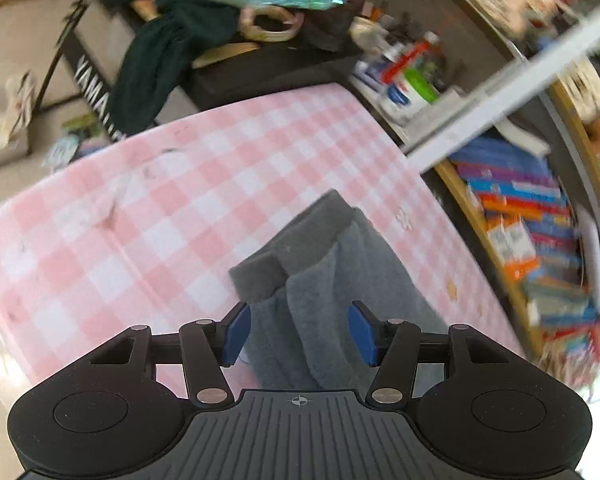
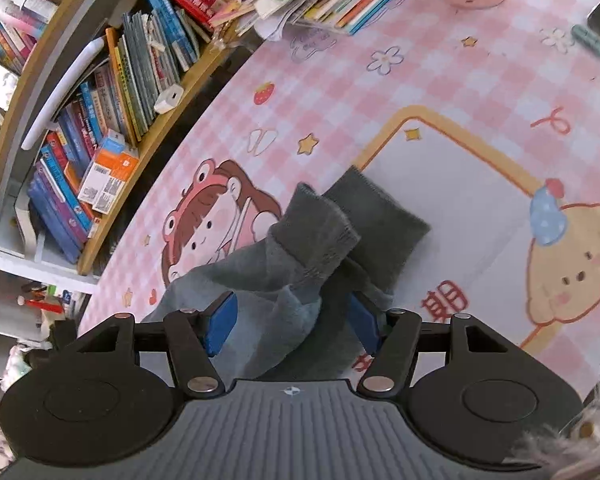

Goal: Fold clothes

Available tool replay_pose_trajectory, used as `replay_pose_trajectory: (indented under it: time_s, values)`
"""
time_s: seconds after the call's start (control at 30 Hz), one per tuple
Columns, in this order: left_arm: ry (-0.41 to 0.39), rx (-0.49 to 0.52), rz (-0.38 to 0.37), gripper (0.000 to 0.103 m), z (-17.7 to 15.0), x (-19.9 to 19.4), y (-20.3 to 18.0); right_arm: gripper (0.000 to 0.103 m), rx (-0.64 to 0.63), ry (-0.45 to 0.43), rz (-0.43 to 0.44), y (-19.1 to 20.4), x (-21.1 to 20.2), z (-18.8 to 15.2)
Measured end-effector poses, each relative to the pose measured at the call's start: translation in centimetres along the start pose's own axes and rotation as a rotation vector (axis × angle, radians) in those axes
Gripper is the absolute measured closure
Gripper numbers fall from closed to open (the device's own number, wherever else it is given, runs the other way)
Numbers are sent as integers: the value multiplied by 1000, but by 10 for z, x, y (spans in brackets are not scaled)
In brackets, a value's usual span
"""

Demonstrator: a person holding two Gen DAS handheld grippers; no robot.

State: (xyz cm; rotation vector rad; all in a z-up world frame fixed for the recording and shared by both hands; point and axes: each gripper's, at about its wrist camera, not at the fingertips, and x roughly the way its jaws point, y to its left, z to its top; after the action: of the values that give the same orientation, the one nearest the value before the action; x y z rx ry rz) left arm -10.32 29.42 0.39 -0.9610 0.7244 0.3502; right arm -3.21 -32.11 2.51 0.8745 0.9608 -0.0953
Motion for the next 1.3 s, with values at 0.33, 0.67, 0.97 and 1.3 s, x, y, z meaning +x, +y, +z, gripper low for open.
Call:
replay_pose_trajectory:
  time_s: [0.33,0.67,0.97,1.3]
  values:
    - [39,-166,8,49,5,24,15,58,85,41,7,-9,22,4]
    - [113,-151,-1,99,17,72,-3,92,48,73,-42,7,45,27]
    - [69,-121,-136,100,9,31,-3,94,-125,-162,122,37,-32,45]
    - [109,-124,-84,99,-5,32,19,94,-33,-23,-50,-8,18,17]
